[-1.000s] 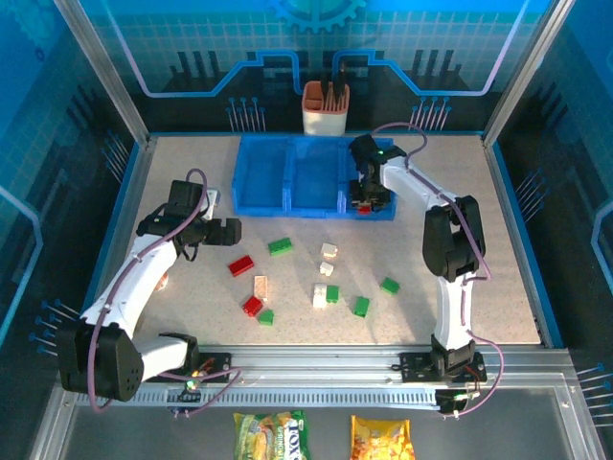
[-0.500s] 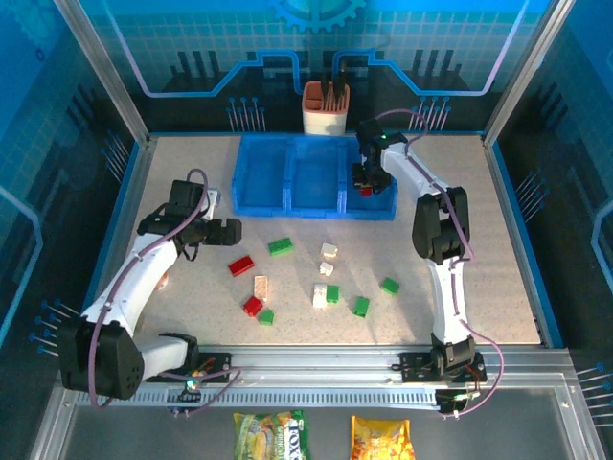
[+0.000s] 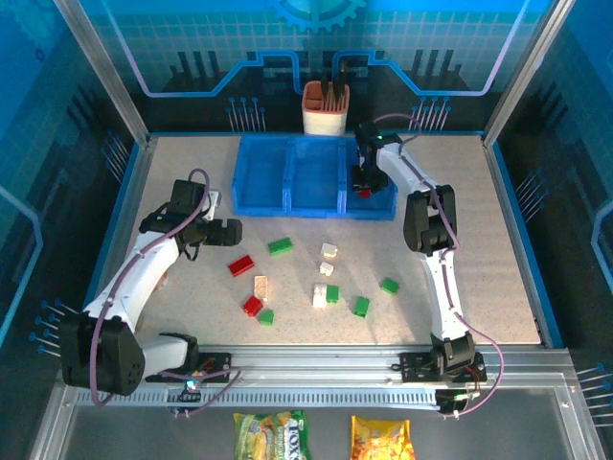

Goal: Sort the legos into containers by color
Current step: Place the lego in the container.

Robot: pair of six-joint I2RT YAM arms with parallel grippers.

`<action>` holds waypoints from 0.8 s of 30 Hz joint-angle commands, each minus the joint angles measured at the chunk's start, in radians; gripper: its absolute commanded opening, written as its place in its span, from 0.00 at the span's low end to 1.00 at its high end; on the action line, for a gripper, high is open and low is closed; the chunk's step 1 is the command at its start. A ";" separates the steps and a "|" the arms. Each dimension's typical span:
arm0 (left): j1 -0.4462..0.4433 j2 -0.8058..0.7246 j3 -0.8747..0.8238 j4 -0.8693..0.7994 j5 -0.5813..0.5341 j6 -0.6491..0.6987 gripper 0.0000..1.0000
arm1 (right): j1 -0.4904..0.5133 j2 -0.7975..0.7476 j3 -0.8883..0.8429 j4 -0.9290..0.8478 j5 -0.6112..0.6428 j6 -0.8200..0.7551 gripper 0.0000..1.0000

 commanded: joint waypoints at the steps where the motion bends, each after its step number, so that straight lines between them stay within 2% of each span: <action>1: 0.002 0.005 0.001 -0.021 -0.014 0.014 0.99 | -0.012 0.024 0.037 -0.038 -0.001 -0.020 0.36; 10: 0.002 0.004 -0.001 -0.023 -0.014 0.012 0.99 | -0.012 0.036 0.047 -0.046 -0.009 -0.017 0.38; 24: 0.003 0.001 0.003 -0.022 -0.011 0.012 0.99 | -0.007 -0.030 0.057 -0.079 0.003 -0.030 0.43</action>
